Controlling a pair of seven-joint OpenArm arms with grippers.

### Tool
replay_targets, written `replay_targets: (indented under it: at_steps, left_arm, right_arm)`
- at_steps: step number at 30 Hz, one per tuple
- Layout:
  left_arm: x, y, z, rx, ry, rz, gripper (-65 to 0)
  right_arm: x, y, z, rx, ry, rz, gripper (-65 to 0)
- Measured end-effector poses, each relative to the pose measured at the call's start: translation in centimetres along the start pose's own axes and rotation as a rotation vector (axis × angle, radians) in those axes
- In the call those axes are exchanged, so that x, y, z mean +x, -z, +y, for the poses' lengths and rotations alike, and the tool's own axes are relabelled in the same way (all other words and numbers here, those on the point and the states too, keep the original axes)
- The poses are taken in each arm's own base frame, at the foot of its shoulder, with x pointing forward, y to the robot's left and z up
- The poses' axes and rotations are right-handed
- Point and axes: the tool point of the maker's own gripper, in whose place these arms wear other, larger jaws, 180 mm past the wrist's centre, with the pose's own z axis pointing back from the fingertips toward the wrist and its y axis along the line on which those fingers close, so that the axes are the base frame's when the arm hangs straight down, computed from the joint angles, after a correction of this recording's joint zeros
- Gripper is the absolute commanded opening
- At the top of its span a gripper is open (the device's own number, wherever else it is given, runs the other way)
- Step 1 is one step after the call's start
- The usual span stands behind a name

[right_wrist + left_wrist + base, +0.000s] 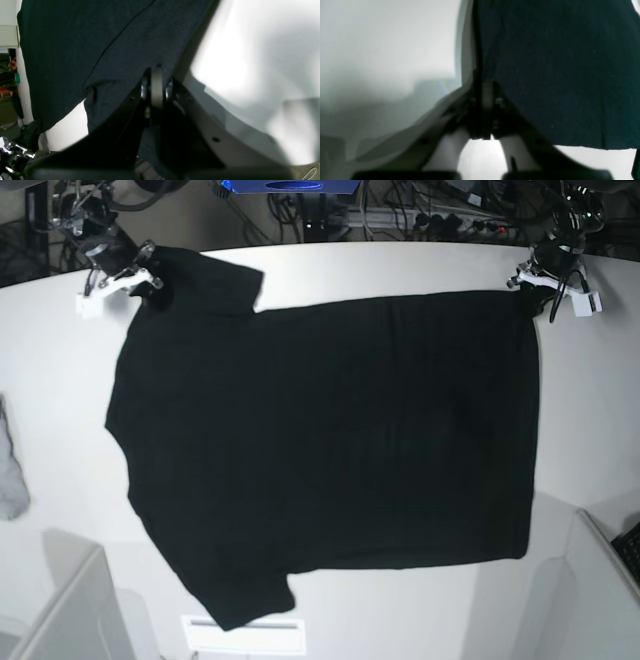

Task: Fold the T-shirt properly
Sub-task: 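Close both grippers on the shirt's shoulder corners, then lift the shoulders and drag them toward the hem, folding the shirt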

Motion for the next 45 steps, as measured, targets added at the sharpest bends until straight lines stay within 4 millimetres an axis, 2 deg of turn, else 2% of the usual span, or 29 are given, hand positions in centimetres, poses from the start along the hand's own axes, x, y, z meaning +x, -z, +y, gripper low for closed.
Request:
replay_targets:
  at_steps: [6, 14, 21, 27, 31, 35, 40, 45]
  left_arm:
    - [0.0, -0.1, 0.0, 0.001, 0.012, 0.011, -65.0]
    - [0.2, -1.1, 1.1, 0.028, 0.061, 0.037, -65.0]
    - [0.5, -2.1, 0.6, 0.042, 0.132, 0.060, -65.0]
    - [0.7, -2.2, 0.6, 0.040, 0.145, 0.063, -65.0]
    - [0.7, -2.2, 0.6, 0.040, 0.144, 0.063, -65.0]
    - [0.8, -2.1, 0.5, 0.038, 0.146, 0.059, -65.0]
    - [2.6, -2.3, -1.5, 0.009, 0.206, 0.045, -65.0]
    - [4.6, -1.0, -3.2, -0.018, 0.227, 0.043, -65.0]
  right_arm:
    - [0.0, -0.2, 0.2, -0.003, -0.017, 0.003, -65.0]
    - [-1.2, -1.4, 0.2, -0.025, -0.039, 0.034, -65.0]
    - [-2.6, -2.8, 0.1, -0.051, -0.058, 0.068, -65.0]
    - [-3.2, -3.2, 2.0, -0.032, -0.061, 0.066, -65.0]
    - [-2.4, -3.3, 2.6, -0.022, -0.089, 0.051, -65.0]
    - [-1.0, -3.4, 4.2, 0.010, -0.126, 0.016, -65.0]
    - [1.1, -2.9, 4.8, 0.001, -0.119, -0.029, -65.0]
    - [2.5, -2.2, 5.3, 0.001, -0.138, -0.012, -65.0]
